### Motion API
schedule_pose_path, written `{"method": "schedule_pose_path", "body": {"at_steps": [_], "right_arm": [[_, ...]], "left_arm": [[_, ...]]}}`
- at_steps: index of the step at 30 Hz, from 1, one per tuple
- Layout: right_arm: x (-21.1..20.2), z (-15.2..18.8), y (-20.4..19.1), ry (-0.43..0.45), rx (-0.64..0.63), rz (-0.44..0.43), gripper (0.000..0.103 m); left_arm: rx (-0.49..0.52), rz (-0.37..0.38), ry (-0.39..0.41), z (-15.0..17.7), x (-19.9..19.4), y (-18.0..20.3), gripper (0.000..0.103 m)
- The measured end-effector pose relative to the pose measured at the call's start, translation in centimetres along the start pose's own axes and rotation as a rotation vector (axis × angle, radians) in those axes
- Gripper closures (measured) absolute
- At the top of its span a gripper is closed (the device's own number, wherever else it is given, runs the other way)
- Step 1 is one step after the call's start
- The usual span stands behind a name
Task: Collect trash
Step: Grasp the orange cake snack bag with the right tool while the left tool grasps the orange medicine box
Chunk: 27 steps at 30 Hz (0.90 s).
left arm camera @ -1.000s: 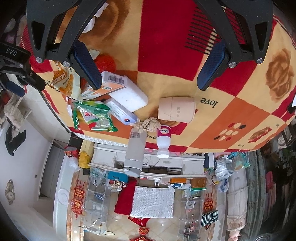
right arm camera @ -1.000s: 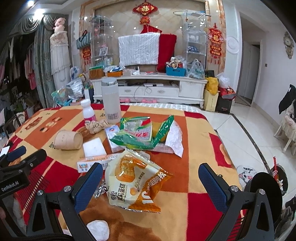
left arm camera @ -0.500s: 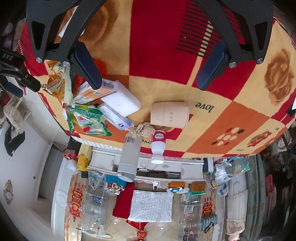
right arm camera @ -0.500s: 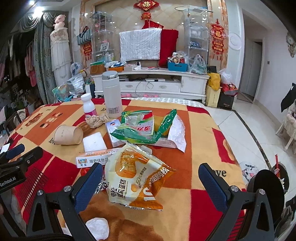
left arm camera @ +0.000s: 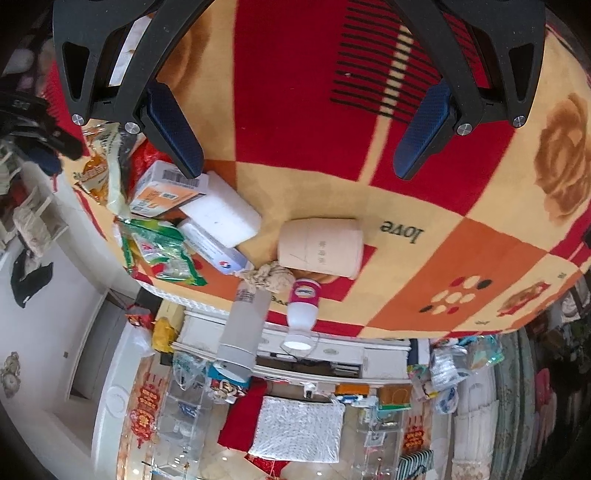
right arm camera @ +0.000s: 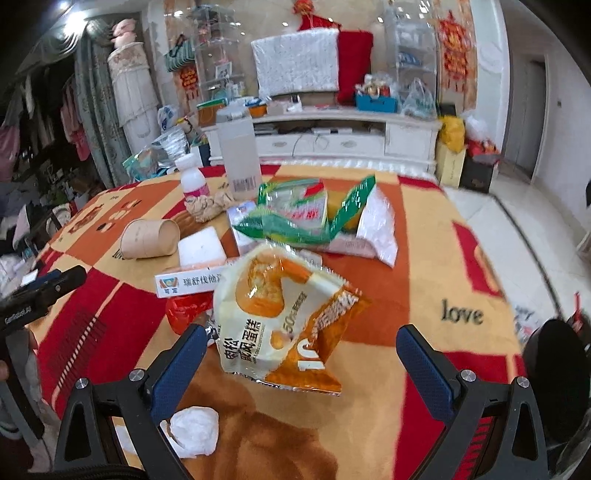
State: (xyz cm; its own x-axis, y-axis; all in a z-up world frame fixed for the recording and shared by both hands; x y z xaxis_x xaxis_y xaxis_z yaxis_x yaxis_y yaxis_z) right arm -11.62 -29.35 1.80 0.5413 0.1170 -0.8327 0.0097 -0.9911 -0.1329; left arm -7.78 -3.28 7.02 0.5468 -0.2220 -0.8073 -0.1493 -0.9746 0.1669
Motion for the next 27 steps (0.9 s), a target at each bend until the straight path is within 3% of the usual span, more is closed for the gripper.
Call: {"method": "schedule_pose_path", "body": {"at_steps": [4,10,14,16,17,20,27], "right_arm": [[2.3,-1.6,0.8,-0.035,0.056,-0.027,0.001],[5.1,-3.2,1.5,-0.109,0.180,-0.187,0.001],[6.7,-3.3,1.5,-0.168,0.212,-0.250,0.001],[6.8,-3.1,1.4,-0.182,0.189,-0.248,0.014],[6.7,-2.9,1.5,-0.185,0.183,-0.257,0.029],[5.5,-2.3,2.6,-0.166,0.194,-0.302,0.031],[2.2,-0.9,6.4,-0.141,0.235,-0.278,0.031]], "left_arm": [[0.007,0.016,-0.010,-0.5,0.3,0.8,0.001],[0.029,0.015,-0.010,-1.3,0.4,1.8,0.001],[0.049,0.031,-0.015,-2.0,0.6,2.7,0.001],[0.072,0.043,-0.017,-2.3,0.7,3.3,0.001],[0.086,0.059,-0.020,-2.5,0.8,3.7,0.001],[0.141,0.107,-0.039,-3.1,1.2,5.4,0.001],[0.354,0.134,-0.174,-4.4,5.3,10.7,0.001]]}}
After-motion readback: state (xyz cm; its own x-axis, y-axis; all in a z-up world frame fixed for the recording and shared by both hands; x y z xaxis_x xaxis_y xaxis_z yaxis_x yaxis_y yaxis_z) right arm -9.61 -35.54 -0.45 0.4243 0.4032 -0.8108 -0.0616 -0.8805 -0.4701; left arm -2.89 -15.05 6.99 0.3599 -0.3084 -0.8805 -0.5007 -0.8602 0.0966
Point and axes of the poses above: each gripper's, at about its wrist camera, not at the fingertips, and x roughly the way its jaws point, y to its right, z to its underside, the point moved 2 cm from there along x, roughly the way its jaws point, and after that the axes turned 13 degrees about -y, right-handed, at the moved point
